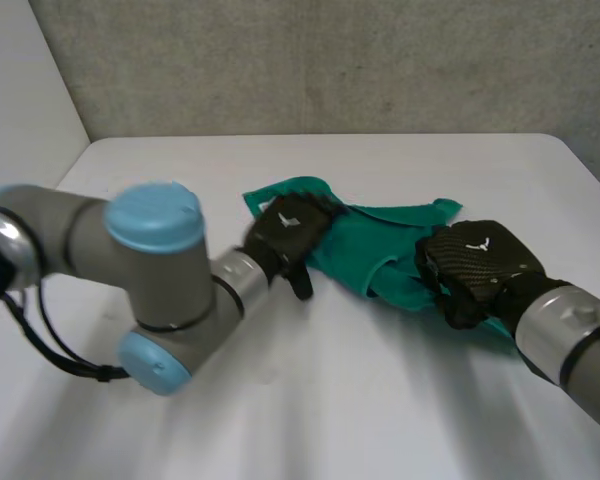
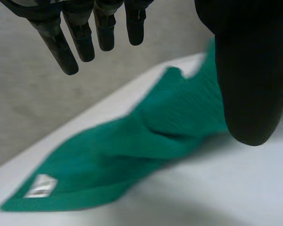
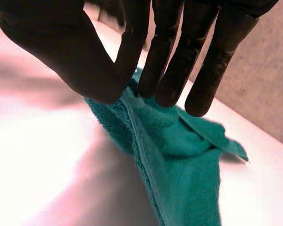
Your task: Fold the towel.
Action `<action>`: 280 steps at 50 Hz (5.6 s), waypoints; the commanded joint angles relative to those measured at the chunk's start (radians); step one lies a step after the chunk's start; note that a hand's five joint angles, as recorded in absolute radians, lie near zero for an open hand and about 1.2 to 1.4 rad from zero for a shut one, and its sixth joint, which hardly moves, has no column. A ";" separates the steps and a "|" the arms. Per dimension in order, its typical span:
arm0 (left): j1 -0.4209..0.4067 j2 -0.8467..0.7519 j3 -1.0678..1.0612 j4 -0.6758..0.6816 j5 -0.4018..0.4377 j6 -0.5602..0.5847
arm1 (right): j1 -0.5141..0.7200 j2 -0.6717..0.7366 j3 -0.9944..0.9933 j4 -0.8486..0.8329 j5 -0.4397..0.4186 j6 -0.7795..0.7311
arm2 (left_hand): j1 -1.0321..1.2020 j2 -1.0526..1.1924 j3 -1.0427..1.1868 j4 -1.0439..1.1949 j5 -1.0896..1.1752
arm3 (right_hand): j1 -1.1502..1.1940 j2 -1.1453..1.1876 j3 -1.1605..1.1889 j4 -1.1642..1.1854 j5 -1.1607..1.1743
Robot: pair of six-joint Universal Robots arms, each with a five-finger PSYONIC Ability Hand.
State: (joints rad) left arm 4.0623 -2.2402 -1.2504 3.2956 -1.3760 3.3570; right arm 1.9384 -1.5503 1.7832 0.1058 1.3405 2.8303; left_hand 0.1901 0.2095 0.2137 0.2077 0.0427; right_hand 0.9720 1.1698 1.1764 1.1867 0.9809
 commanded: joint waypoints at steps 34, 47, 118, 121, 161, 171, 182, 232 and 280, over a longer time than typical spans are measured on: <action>0.055 0.406 -0.212 -0.174 -0.002 -0.083 | -0.055 0.075 -0.119 0.008 -0.027 -0.009 | 1.206 1.187 1.183 1.189 1.179 | 0.424 0.226 0.220 0.210 0.241; 0.184 0.133 -0.092 -0.168 -0.087 -0.076 | 0.022 0.315 -0.191 0.034 -0.012 0.216 | 1.206 1.187 1.183 1.189 1.179 | -0.722 -0.920 -0.926 -0.937 -0.905; 0.233 0.433 -0.340 -0.155 -0.153 -0.287 | 0.094 0.376 -0.047 -0.298 0.100 -0.051 | 0.191 0.171 0.167 0.173 0.163 | 0.424 0.226 0.220 0.210 0.241; 0.216 0.433 -0.334 -0.163 -0.152 -0.385 | 0.048 0.329 -0.050 -0.282 0.108 -0.064 | 0.202 0.183 0.179 0.185 0.175 | 0.424 0.226 0.220 0.210 0.241; 0.064 0.125 -0.182 -0.205 -0.319 -0.522 | -0.131 0.262 -0.007 -0.255 0.117 -0.301 | 0.733 0.714 0.710 0.716 0.706 | 0.424 0.226 0.220 0.210 0.241; 0.086 0.174 -0.147 -0.157 -0.322 -0.496 | -0.125 0.321 -0.103 -0.235 0.111 -0.359 | 1.206 1.187 1.183 1.189 1.179 | 0.424 0.226 0.220 0.210 0.241; 0.262 0.183 0.250 -0.125 -0.186 -0.226 | -0.127 0.329 -0.586 -0.328 0.167 -0.132 | 1.206 1.187 1.183 1.189 1.179 | 0.424 0.226 0.220 0.210 0.241; 0.250 0.205 -0.113 -0.314 -0.051 0.050 | -0.124 0.360 -0.113 -0.313 0.094 -0.152 | 0.223 0.204 0.200 0.206 0.196 | 0.424 0.226 0.220 0.210 0.241; 0.222 0.249 -0.437 0.205 -0.420 -0.076 | -0.113 0.346 -0.110 -0.190 0.106 -0.287 | 0.825 0.805 0.801 0.807 0.797 | 0.424 0.226 0.220 0.210 0.241</action>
State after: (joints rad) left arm 4.2674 -2.0368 -1.6659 3.5274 -1.8113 3.3011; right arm 1.8219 -1.2020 1.6800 -0.1594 1.4455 2.6218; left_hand 0.8040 0.8047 0.8001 0.8007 0.6173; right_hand 0.9628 1.1725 1.1847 1.1926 0.9934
